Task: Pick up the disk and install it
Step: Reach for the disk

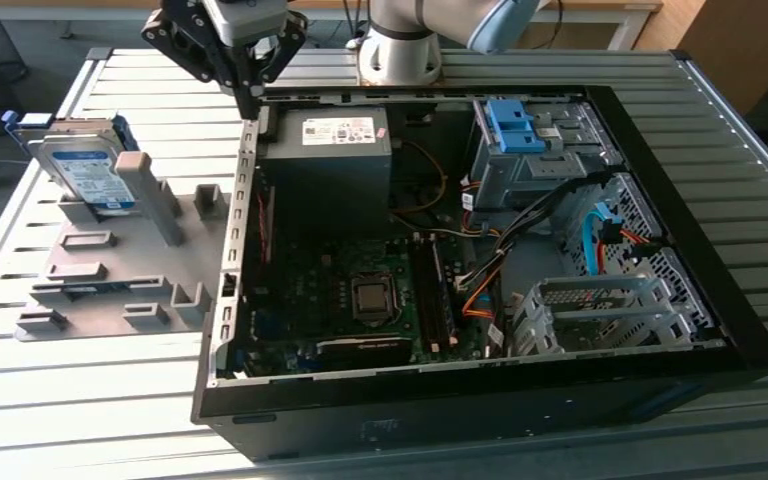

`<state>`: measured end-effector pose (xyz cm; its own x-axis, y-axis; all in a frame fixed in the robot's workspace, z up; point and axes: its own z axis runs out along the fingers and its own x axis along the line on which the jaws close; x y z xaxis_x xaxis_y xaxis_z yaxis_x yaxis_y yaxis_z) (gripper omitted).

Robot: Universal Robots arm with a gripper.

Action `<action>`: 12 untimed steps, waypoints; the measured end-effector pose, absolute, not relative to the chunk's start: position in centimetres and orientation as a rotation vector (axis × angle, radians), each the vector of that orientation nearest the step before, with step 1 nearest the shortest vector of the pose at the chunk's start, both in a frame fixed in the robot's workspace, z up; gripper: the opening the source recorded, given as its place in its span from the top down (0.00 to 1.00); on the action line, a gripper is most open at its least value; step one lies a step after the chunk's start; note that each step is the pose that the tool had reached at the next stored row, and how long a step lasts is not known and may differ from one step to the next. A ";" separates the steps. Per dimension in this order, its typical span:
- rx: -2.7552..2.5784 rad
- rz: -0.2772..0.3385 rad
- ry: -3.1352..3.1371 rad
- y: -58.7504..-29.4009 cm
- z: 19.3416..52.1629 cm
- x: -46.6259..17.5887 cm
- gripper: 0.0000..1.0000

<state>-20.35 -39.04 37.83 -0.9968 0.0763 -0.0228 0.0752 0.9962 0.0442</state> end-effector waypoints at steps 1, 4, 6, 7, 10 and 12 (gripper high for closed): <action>0.118 0.068 3.114 -39.0 37.8 -20.4 0.89; 0.118 0.068 3.114 -38.8 37.8 -20.4 0.89; 0.118 0.068 3.114 -38.7 37.8 -20.5 0.89; 0.118 0.068 3.114 -38.7 37.8 -20.6 0.89; 0.118 0.068 3.114 -38.7 37.8 -20.7 0.89; 0.118 0.068 3.114 -38.7 37.8 -20.7 0.89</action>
